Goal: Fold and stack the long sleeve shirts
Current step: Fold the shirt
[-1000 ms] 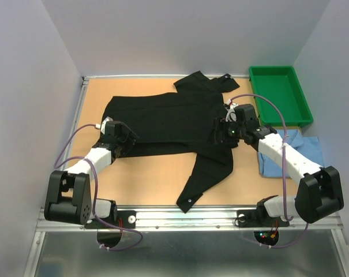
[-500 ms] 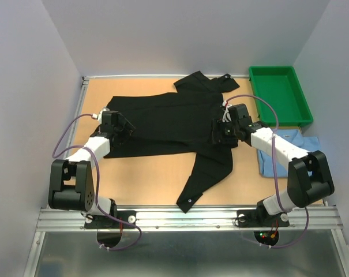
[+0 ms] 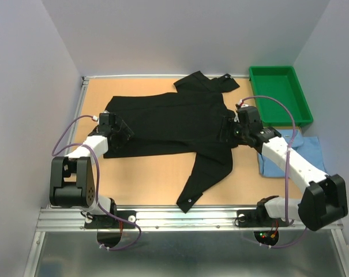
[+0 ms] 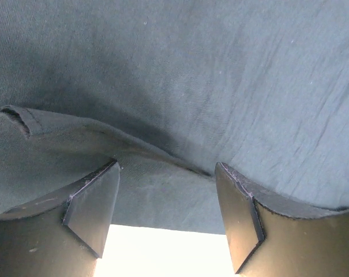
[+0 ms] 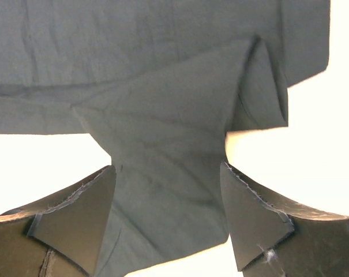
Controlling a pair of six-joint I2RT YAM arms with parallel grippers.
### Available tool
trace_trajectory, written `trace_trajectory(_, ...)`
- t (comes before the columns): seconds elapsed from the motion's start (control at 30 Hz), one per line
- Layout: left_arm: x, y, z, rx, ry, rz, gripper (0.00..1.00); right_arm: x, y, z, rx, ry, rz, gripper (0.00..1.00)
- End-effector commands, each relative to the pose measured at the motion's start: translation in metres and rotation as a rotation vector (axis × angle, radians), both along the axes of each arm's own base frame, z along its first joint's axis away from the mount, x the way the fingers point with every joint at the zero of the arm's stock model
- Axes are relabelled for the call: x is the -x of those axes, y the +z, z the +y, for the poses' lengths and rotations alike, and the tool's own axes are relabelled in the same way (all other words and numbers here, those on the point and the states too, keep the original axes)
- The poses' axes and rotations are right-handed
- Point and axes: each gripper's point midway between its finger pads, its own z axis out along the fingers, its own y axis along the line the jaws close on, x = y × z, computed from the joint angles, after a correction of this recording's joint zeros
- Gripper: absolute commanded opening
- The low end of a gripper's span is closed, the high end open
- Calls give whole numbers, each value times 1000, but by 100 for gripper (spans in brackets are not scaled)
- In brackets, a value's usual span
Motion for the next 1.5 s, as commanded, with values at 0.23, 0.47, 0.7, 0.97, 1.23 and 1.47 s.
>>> trace_trajectory(0.23,-8,63,-1,-81,-137,-190,84,103,-60,-13,-99,-86,290,78)
trace_trajectory(0.47,7,94,2,-150,-199,-312,90,125,-87,8,-249,-65,348,78)
trace_trajectory(0.7,22,108,-11,-121,-263,-390,91,121,-96,27,-344,-40,342,70)
trace_trajectory(0.97,36,108,-33,-75,-372,-412,91,99,-59,45,-411,8,276,5)
trace_trajectory(1.23,41,115,-38,-87,-404,-453,91,32,26,65,-466,11,95,1)
trace_trajectory(1.47,42,99,-35,-85,-373,-399,91,-44,61,70,-413,-85,-20,1)
